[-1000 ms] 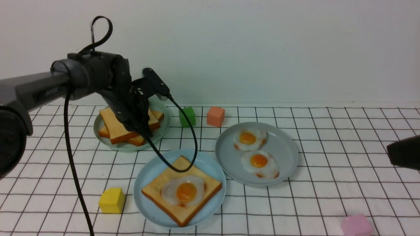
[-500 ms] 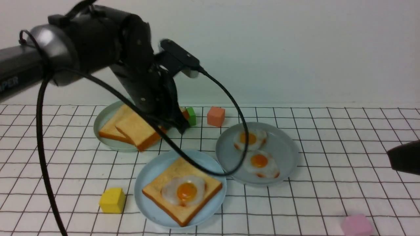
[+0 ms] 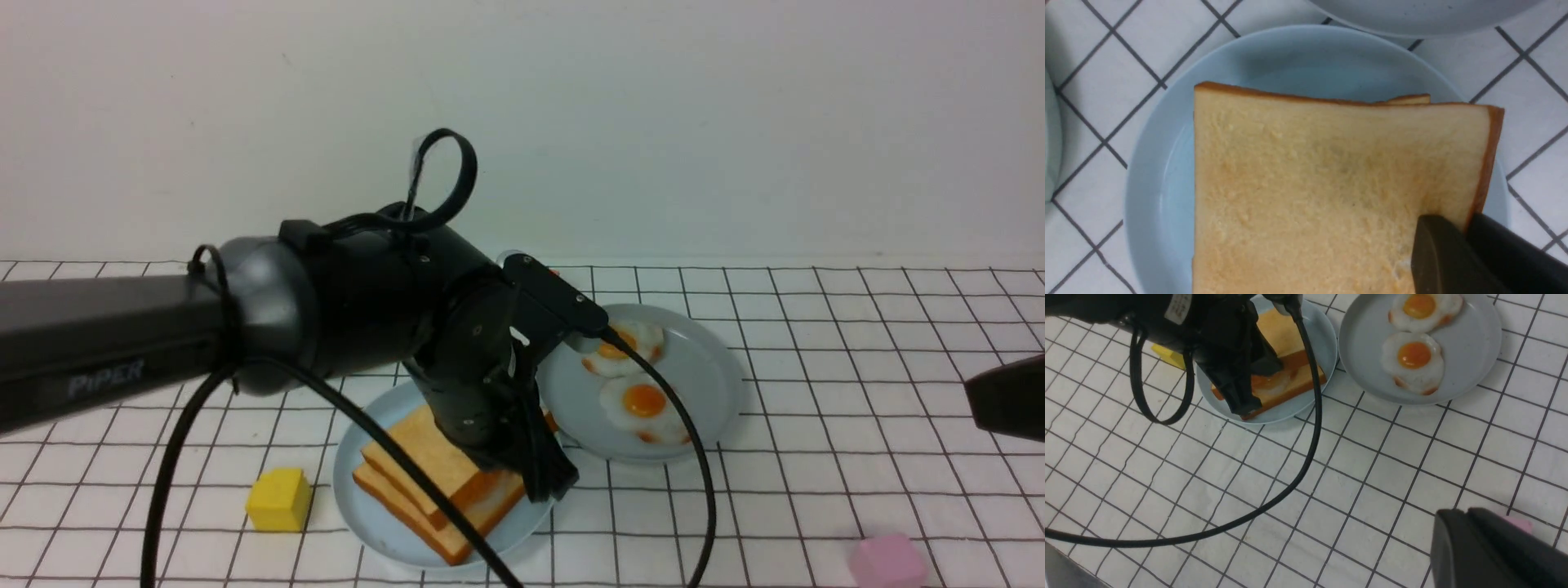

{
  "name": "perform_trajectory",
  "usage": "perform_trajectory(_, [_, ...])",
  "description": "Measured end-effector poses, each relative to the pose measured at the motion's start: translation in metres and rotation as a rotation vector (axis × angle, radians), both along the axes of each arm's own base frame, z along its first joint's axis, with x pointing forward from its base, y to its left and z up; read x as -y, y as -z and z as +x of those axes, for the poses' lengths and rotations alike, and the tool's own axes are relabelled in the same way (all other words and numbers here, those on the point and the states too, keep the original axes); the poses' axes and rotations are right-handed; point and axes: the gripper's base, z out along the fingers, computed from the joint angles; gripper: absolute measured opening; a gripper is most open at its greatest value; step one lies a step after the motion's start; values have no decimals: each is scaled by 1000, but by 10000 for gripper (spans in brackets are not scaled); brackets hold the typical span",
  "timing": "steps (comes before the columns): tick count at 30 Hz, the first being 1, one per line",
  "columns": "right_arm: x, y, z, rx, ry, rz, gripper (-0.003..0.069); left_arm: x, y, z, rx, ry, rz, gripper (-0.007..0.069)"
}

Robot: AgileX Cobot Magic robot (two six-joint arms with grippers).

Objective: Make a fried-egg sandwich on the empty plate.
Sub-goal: Use the left arm to place a slice of bread on the fried egg in the middle

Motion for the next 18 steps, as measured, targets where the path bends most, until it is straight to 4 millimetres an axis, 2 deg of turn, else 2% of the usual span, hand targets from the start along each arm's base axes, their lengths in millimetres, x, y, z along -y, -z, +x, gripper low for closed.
perform_trajectory(4, [0, 1, -1, -10, -3, 0, 59, 1, 9, 1, -21, -8, 10, 39])
perform_trajectory(9, [0, 1, -1, -11, -4, 0, 62, 2, 10, 2, -22, -10, 0, 49])
perform_trajectory(17, [-1, 0, -1, -16, -7, 11, 64, 3, 10, 2, -33, -59, -24, 200])
perform_trajectory(18, [-1, 0, -1, -16, -7, 12, 67, 3, 10, 2, -37, -75, -31, 241])
